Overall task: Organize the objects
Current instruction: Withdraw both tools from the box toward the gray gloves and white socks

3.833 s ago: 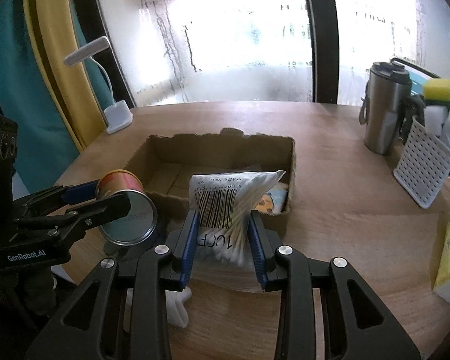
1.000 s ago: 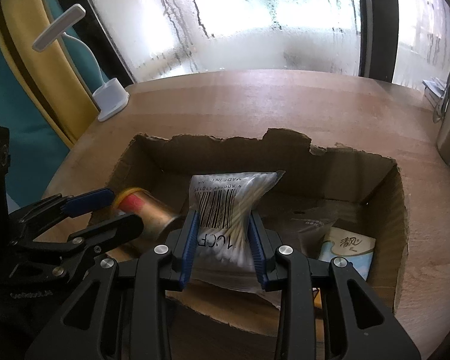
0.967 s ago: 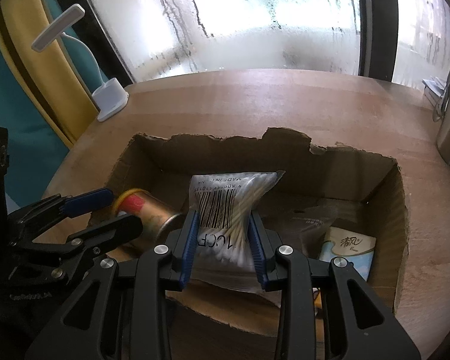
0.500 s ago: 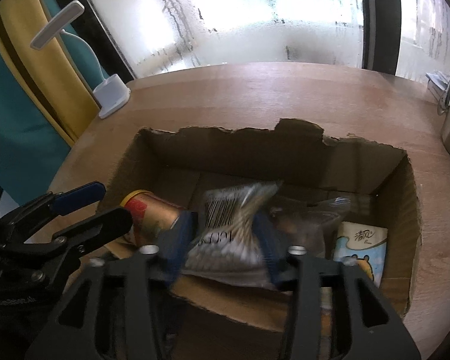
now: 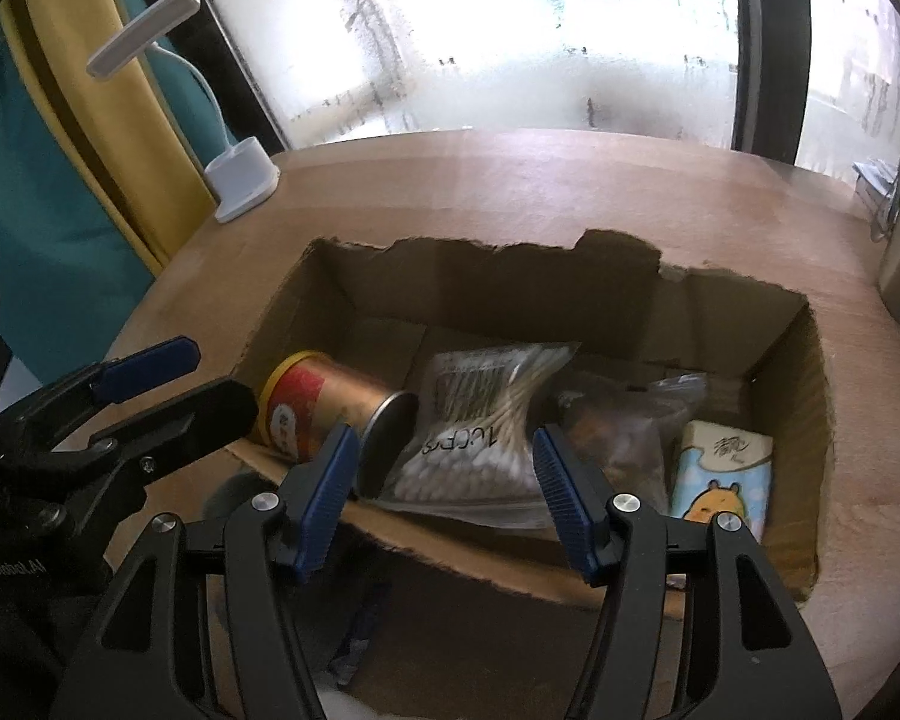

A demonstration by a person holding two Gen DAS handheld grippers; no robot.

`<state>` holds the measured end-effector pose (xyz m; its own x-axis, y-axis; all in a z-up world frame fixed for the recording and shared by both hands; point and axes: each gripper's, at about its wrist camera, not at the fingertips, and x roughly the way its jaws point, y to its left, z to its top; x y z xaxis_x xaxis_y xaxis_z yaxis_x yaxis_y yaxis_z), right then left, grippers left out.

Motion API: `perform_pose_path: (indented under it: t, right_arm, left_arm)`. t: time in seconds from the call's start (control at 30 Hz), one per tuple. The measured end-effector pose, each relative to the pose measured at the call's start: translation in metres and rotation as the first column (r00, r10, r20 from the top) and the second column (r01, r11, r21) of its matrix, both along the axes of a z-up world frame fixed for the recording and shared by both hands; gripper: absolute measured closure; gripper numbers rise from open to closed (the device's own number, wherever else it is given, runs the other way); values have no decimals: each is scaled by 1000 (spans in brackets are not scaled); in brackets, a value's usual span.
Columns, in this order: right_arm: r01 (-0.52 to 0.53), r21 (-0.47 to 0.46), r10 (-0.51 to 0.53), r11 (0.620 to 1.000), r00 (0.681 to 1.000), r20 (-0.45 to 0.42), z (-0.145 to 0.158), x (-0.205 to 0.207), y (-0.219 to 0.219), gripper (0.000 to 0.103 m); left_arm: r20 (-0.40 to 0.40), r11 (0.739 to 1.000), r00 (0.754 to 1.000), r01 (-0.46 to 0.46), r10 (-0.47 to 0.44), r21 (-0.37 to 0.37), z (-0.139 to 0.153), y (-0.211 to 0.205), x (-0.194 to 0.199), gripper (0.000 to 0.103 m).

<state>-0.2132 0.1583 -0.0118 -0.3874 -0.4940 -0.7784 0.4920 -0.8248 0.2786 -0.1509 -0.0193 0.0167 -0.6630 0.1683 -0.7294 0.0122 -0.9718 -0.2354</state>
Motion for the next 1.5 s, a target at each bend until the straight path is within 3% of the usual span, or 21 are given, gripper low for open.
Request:
perform_pose_path:
  t: [1.17, 1.5]
  right_arm:
    - [91, 30, -86, 995, 988, -129, 26, 58, 33, 39]
    - [106, 21, -102, 994, 987, -122, 23, 70, 41, 39]
  left_arm:
    - [-18, 1000, 1000, -22, 22, 4, 3, 3, 46, 21]
    - [-12, 1000, 1000, -7, 7, -2, 3, 7, 53, 21]
